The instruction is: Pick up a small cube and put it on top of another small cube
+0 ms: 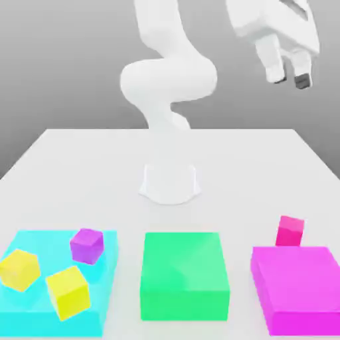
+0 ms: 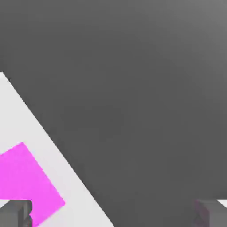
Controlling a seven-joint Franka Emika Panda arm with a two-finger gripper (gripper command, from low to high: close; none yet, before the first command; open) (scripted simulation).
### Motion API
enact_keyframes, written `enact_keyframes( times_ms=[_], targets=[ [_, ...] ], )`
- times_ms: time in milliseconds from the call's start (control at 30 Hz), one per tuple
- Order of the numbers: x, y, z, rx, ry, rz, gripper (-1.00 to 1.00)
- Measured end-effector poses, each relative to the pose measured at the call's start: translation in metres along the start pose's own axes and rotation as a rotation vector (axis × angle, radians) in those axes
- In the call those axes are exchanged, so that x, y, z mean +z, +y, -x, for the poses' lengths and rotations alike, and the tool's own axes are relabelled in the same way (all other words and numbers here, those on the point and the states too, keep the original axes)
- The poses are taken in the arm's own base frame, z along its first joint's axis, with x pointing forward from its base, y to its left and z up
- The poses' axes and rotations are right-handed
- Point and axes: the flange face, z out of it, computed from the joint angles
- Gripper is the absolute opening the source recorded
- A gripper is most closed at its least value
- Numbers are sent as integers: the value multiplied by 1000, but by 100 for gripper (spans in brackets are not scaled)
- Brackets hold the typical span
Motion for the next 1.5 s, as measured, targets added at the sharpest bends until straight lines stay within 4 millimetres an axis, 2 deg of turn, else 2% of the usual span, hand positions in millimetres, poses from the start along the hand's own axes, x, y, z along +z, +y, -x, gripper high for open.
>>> enact_keyframes(
  times_ms=[167, 333, 533, 700, 833, 1033, 1067, 1300, 1500],
  targets=[
    [60, -45, 30, -311, -95, -51, 0],
    [112, -88, 72, -627, -182, -111, 0],
    [162, -131, 136, -1009, -276, -191, 0],
    [193, -159, 198, -1336, -348, -268, 0],
    [214, -174, 245, -1566, -394, -326, 0],
    [263, -166, 269, -1573, -402, -328, 0],
    [269, -165, 273, -1572, -402, -329, -100],
    [269, -165, 273, -1572, -405, -329, -100],
    [225, -168, 250, -1573, -404, -329, -100]
  ],
)
